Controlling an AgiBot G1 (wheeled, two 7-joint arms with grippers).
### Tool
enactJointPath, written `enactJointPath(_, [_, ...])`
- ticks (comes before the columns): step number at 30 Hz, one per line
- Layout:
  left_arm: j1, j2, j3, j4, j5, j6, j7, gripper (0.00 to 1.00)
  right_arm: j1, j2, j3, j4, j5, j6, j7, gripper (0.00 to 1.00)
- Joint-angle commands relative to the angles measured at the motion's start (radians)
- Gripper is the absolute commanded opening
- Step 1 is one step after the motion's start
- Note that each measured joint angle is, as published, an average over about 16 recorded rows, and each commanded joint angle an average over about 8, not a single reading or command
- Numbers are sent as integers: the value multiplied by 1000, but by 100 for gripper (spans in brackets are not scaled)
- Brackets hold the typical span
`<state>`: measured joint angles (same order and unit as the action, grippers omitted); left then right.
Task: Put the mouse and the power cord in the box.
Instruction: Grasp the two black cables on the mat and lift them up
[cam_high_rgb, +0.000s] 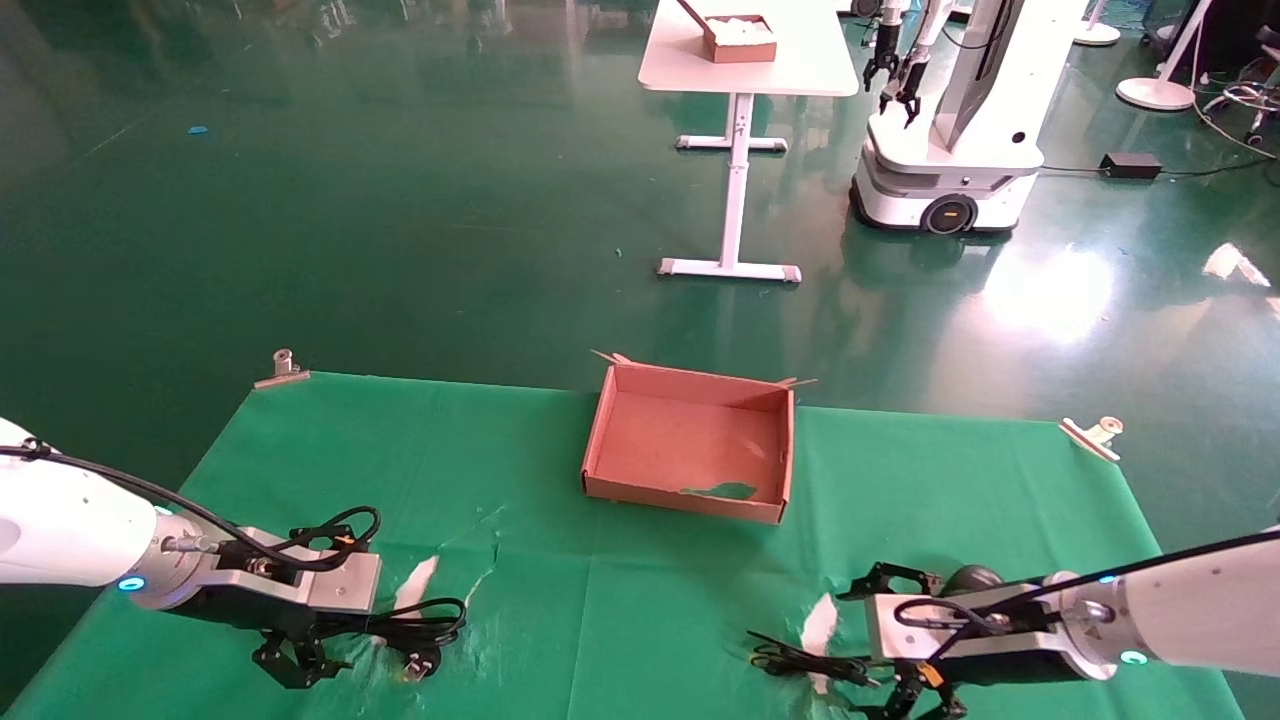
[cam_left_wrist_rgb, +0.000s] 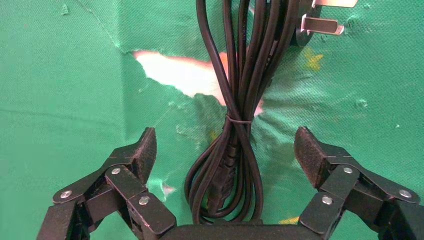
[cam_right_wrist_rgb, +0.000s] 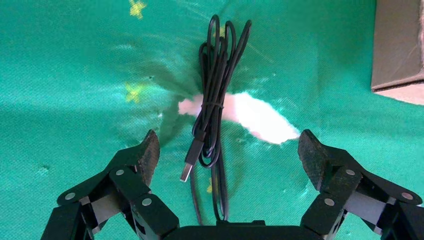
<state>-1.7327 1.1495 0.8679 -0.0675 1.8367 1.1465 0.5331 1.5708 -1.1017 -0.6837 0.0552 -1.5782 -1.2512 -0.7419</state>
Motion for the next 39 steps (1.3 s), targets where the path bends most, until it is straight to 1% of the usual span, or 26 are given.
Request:
enactJointPath(1, [-1, 2, 1, 3, 2, 0, 2, 0, 1, 0, 0, -3, 0, -1, -1, 0])
enactJointPath(39, [3, -7, -4, -10, -7, 2, -5, 0, -4, 3, 1, 12, 3, 1, 3, 0])
